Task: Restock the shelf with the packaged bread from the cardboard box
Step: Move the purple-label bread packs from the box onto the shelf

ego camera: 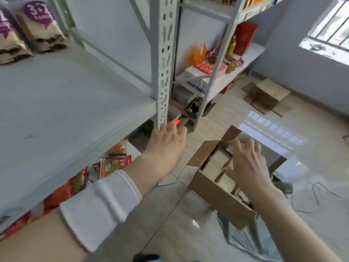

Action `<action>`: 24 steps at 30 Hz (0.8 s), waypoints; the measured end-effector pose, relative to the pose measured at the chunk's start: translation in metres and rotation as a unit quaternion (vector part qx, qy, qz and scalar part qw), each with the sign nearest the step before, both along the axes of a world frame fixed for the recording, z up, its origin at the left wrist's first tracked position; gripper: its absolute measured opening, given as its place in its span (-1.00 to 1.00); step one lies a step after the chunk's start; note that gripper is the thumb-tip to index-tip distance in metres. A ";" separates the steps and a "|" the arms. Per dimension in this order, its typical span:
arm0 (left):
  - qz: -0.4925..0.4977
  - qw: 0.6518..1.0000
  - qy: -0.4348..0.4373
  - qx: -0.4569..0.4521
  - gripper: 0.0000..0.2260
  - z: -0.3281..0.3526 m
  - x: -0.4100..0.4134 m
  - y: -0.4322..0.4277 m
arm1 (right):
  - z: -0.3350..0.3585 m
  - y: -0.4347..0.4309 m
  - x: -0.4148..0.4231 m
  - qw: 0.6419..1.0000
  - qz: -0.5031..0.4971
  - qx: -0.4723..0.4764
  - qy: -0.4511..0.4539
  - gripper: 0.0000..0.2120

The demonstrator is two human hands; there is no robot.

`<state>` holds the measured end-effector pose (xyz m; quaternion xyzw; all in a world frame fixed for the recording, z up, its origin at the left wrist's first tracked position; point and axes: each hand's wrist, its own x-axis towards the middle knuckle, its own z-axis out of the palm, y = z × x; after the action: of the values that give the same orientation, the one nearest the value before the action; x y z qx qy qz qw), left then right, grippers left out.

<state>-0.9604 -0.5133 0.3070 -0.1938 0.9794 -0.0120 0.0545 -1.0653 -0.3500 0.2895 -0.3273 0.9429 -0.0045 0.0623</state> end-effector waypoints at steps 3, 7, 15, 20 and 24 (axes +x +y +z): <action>-0.038 0.996 -0.077 0.031 -0.59 -0.050 -0.055 0.068 | -0.043 0.086 -0.032 0.994 -0.090 0.051 -0.041 -0.60; -0.079 0.980 -0.158 0.092 -0.62 -0.115 -0.116 0.150 | -0.101 0.176 -0.062 0.965 -0.211 0.089 -0.131 -0.66; -0.115 0.947 -0.253 0.158 -0.55 -0.217 -0.230 0.208 | -0.205 0.227 -0.131 0.917 -0.290 0.090 -0.258 -0.58; -0.122 0.934 -0.268 0.203 -0.55 -0.305 -0.320 0.217 | -0.297 0.224 -0.175 0.883 -0.326 0.066 -0.332 -0.48; -0.112 0.927 -0.282 0.222 -0.55 -0.392 -0.387 0.225 | -0.381 0.213 -0.208 0.841 -0.384 -0.035 -0.378 -0.45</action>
<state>-1.3471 -0.2882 -0.0850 -0.0541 0.9166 0.1457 0.3683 -1.2736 -0.1373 -0.0912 0.0866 0.8954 -0.1847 0.3959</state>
